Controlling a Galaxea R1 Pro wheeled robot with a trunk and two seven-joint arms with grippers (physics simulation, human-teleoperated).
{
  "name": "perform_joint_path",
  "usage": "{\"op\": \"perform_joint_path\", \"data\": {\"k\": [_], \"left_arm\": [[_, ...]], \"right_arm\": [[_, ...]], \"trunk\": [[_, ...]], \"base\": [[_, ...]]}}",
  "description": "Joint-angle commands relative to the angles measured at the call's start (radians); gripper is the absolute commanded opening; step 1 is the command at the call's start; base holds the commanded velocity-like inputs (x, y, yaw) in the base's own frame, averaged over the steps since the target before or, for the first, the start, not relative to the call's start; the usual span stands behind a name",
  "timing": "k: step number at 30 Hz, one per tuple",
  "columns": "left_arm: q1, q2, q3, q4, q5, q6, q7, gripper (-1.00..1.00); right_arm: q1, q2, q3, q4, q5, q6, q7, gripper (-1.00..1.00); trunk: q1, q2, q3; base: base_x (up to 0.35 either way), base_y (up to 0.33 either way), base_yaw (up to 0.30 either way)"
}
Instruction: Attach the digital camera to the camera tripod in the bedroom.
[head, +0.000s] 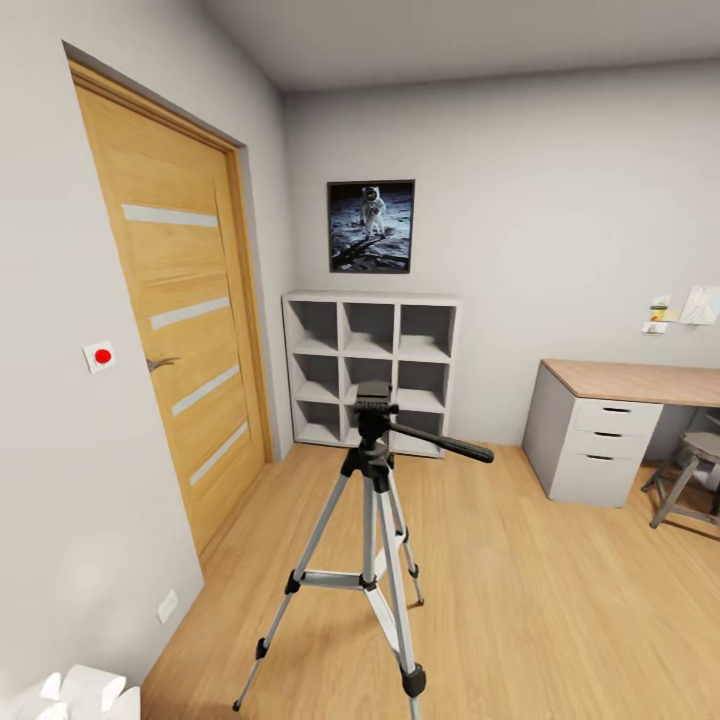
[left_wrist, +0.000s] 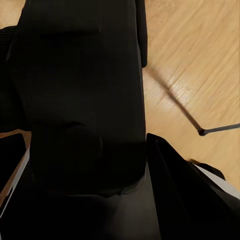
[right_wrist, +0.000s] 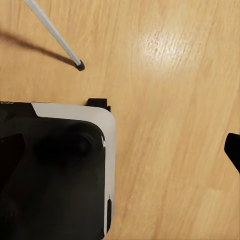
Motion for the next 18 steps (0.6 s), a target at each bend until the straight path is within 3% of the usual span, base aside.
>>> {"op": "perform_joint_path", "data": {"k": [1,18], "left_arm": [[-0.001,0.0,-0.001,0.002,0.004,-0.003,-0.006,-1.0],[-0.001,0.0,-0.001,0.002,0.004,-0.003,-0.006,-1.0]], "right_arm": [[-0.001,-0.001,-0.009,0.003,0.008,-0.006,0.002,1.0],[-0.001,-0.001,-0.009,0.003,0.008,-0.007,0.001,1.0]], "trunk": [[0.0,-0.002,-0.002],[0.0,-0.002,-0.002]], "base": [[-0.011,0.023,0.0],[-0.08,0.065,0.0]]}}
